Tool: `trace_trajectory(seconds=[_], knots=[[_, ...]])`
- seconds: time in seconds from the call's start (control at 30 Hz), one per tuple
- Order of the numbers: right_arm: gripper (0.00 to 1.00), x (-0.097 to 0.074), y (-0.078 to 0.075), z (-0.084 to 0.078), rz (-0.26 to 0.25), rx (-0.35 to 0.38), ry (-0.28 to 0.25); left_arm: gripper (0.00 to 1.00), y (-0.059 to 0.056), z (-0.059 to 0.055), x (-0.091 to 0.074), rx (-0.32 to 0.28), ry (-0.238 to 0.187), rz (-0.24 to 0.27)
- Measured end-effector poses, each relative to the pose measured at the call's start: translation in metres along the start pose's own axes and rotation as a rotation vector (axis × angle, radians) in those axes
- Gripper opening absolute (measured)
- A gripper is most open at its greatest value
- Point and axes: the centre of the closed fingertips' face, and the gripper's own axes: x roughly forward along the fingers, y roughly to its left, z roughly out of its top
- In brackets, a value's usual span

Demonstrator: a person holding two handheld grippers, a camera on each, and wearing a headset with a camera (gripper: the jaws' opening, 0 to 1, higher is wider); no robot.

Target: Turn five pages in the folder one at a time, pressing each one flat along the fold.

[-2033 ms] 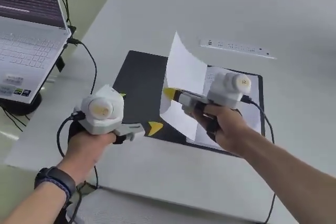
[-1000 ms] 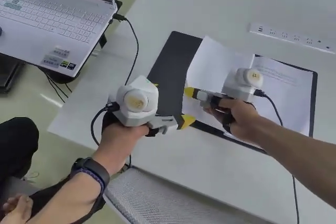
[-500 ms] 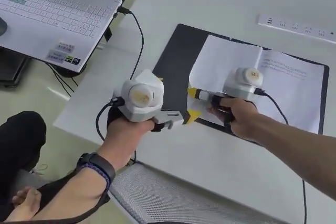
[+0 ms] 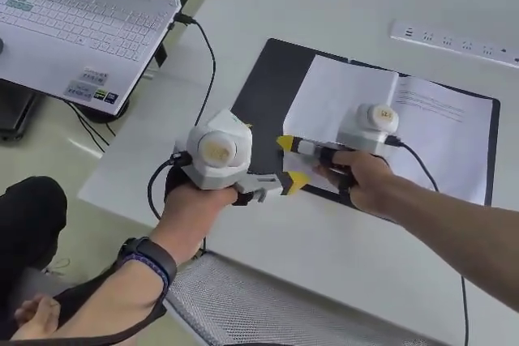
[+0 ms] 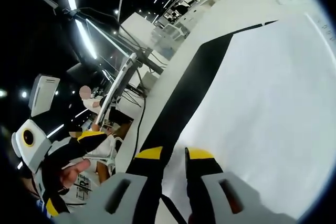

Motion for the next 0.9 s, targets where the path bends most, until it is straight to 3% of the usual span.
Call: trace_trajectory(seconds=[0.27,0.4,0.67,0.9], knots=[[0.27,-0.005,0.010,0.000,0.027,0.009,0.007,0.78,0.001,0.003,0.002,0.003,-0.002,-0.008],[0.34,-0.011,0.011,0.008,0.037,0.024,-0.019,0.74,0.003,0.007,0.003,-0.001,-0.014,-0.007],[0.31,-0.029,0.012,0.040,0.040,0.012,-0.103,0.70,0.000,0.010,0.008,0.018,-0.006,-0.016],[0.25,-0.053,0.002,0.066,0.023,0.027,-0.182,0.61,-0.004,0.014,0.014,0.052,-0.005,-0.029]])
